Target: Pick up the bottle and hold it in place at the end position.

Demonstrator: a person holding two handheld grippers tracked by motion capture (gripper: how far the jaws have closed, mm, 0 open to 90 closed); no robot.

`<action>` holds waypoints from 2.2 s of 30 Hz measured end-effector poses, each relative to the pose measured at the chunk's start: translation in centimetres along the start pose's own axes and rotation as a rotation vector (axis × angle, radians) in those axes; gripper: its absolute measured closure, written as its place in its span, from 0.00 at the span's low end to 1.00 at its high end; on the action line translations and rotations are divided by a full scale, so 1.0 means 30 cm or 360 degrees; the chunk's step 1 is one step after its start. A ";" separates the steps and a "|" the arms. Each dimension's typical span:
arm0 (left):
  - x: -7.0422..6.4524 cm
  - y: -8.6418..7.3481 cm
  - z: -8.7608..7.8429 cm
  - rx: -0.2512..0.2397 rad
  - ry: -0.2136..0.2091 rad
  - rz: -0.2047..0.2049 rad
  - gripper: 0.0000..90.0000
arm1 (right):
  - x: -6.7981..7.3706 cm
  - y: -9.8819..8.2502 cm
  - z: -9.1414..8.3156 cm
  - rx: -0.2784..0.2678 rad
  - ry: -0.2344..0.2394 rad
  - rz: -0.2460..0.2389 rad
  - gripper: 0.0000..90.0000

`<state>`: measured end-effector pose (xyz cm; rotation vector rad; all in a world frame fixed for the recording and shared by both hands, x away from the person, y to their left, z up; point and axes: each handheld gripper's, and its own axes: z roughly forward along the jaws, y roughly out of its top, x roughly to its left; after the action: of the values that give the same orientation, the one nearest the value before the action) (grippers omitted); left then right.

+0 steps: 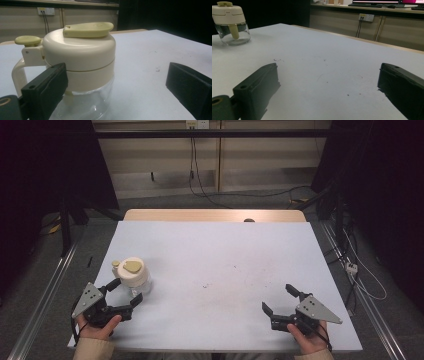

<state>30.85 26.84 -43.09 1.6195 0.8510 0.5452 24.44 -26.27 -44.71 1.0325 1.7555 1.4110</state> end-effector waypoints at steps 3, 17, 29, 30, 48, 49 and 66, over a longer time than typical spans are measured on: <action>-0.001 0.000 0.000 -0.0001 0.0001 0.0001 0.04 | 0.003 0.002 -0.001 -0.0003 0.0005 -0.0010 0.03; 0.020 -0.011 0.018 0.0109 0.0077 0.0016 0.03 | 0.009 0.007 -0.002 -0.0017 0.0013 -0.0010 0.04; 0.051 -0.016 0.062 0.0137 0.0199 -0.0040 0.04 | 0.009 0.008 -0.002 -0.0020 0.0010 -0.0012 0.04; 0.051 -0.016 0.067 0.0140 0.0203 -0.0036 0.04 | 0.009 0.008 -0.001 -0.0020 0.0010 -0.0010 0.04; 0.064 -0.011 0.124 0.0140 0.0254 -0.0031 0.04 | 0.009 0.008 0.000 -0.0027 0.0009 -0.0006 0.03; 0.067 -0.011 0.127 0.0138 0.0254 -0.0027 0.04 | 0.009 0.008 0.000 -0.0027 0.0009 -0.0006 0.03; 0.070 -0.014 0.202 0.0120 0.0308 -0.0035 0.04 | 0.009 0.007 0.000 -0.0026 0.0012 0.0008 0.04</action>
<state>36.57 24.68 -45.05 1.6423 1.0420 0.6690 24.34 -26.01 -44.51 1.0248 1.7453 1.4318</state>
